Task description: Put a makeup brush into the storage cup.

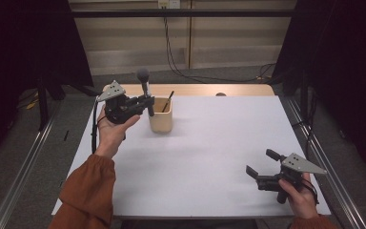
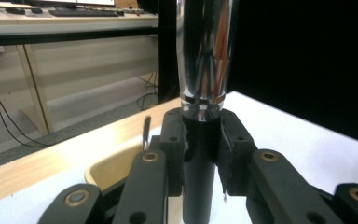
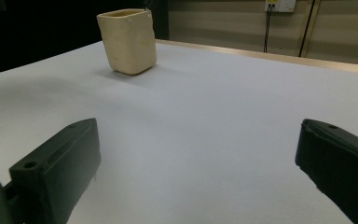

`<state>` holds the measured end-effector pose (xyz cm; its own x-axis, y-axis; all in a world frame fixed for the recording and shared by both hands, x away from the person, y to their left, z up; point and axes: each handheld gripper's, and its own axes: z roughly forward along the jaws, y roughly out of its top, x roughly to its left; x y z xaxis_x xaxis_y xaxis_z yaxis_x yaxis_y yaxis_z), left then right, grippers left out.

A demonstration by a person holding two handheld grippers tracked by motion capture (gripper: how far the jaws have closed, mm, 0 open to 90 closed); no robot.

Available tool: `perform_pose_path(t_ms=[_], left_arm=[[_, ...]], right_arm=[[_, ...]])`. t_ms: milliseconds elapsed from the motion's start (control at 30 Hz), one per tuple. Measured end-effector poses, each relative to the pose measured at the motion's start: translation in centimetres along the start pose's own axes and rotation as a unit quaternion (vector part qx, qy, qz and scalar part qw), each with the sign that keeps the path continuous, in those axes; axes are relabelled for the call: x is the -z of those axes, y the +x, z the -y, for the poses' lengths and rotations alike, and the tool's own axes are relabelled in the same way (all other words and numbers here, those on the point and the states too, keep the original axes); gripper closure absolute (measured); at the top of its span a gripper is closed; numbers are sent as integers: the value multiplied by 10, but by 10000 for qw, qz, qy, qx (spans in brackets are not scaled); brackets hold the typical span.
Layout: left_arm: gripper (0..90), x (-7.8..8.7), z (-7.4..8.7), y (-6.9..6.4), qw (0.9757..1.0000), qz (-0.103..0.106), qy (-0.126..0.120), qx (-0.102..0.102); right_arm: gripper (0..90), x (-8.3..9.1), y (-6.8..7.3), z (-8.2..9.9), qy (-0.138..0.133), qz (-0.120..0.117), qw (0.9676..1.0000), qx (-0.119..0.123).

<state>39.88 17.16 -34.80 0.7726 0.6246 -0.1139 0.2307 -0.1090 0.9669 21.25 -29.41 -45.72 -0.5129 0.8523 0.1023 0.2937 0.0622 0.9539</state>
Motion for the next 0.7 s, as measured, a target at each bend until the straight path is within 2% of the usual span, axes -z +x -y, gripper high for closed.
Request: perform_pose_path(t_ms=[167, 367, 467, 567, 700], left_arm=[[748, -7, -5, 5, 9999, -136, -62, 28], [748, -19, -10, 9, 9997, -172, -122, 82], [748, -24, -9, 13, 9996, -226, -116, 73], [748, -29, -5, 15, 9997, -221, 0, 69], [748, -33, -2, 19, 9995, -270, -19, 138]], right_arm=[[0, -1, 0, 0, 9, 9, 10000, -20], [0, -1, 0, 1, 15, -12, 10000, -22], [0, -1, -1, 1, 4, 3, 10000, -31], [0, -1, -1, 1, -2, -4, 10000, -36], [0, -1, -1, 1, 8, -9, 10000, -39]])
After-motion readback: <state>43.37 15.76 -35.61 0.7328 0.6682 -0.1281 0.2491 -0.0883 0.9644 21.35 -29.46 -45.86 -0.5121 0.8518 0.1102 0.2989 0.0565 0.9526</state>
